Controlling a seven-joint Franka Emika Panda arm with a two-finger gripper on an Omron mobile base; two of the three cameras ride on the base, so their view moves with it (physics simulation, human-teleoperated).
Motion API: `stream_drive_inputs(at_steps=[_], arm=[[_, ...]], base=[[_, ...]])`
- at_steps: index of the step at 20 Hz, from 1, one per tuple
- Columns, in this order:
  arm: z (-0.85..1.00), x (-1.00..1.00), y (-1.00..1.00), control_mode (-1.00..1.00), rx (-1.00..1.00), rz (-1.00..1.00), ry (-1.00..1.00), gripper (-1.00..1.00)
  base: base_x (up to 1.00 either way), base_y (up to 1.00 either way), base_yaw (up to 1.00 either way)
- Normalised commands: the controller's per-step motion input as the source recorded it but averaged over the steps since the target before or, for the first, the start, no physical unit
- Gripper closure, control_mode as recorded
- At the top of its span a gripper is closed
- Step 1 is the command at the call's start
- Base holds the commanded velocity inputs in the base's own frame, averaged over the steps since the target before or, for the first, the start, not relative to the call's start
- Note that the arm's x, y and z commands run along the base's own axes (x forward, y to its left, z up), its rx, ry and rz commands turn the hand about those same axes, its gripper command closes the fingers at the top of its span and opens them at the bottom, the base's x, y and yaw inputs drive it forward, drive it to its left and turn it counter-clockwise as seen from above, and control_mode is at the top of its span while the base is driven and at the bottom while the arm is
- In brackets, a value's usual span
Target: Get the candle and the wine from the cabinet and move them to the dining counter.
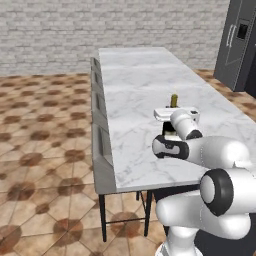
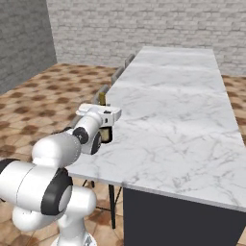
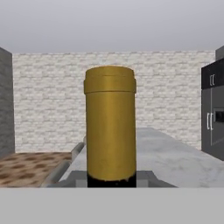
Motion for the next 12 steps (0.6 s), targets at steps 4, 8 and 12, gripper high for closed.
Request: stream_drive_inputs(at_steps=[4,8,12], arm=[[-0.23,0.04,0.0,-1.0,0.0,0.0,0.0,1.0],[-0.14,0.21,0.0,-1.0,0.0,0.0,0.0,1.0],[-0.02,0.27,0.0,-1.0,0.0,0.0,0.0,1.0]], base=[[0.0,0.0,0.0],[0.0,0.0,0.0],[0.0,0.0,0.0]])
